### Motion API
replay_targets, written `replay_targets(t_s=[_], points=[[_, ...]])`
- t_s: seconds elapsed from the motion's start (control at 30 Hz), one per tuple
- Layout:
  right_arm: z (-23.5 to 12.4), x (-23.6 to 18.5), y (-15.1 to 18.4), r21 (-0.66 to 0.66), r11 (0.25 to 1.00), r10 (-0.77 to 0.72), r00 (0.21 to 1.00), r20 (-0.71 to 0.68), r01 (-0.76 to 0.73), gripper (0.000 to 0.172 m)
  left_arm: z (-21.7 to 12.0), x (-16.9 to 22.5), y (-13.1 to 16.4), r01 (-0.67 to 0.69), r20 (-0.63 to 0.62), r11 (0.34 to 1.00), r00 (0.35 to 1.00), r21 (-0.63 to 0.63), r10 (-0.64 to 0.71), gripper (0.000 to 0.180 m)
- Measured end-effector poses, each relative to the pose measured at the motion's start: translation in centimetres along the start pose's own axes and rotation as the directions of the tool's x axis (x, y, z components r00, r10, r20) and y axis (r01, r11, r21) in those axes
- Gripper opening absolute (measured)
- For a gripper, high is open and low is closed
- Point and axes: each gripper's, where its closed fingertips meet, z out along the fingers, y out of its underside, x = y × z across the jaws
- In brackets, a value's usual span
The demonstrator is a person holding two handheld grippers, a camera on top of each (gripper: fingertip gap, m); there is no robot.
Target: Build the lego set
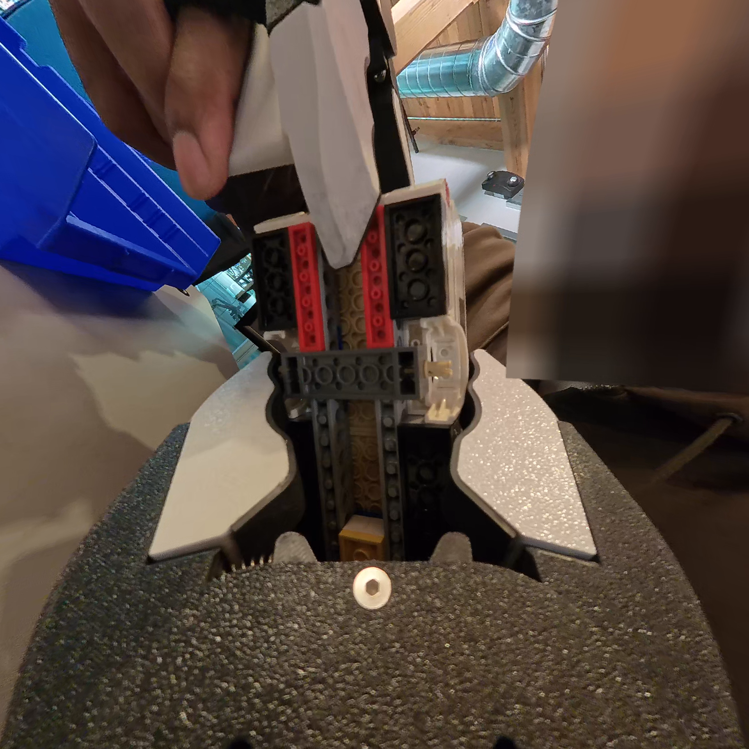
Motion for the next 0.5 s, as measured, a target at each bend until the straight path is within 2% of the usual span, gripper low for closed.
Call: replay_targets(t_s=[0.27, 0.5], points=[[-0.5, -0.2, 0.0, 0.005, 1.000, 0.029, 1.000, -0.001, -0.029, 0.093, 0.2, 0.1, 0.0, 0.032, -0.023, 0.999, 0.999, 0.008, -0.032, 0.086], [-2.6, 0.3, -0.5, 0.148, 0.985, 0.095, 0.994, -0.062, -0.085, 0.081, 0.1, 0.1, 0.0, 0.080, -0.043, 0.997, 0.996, 0.004, -0.080, 0.086]])
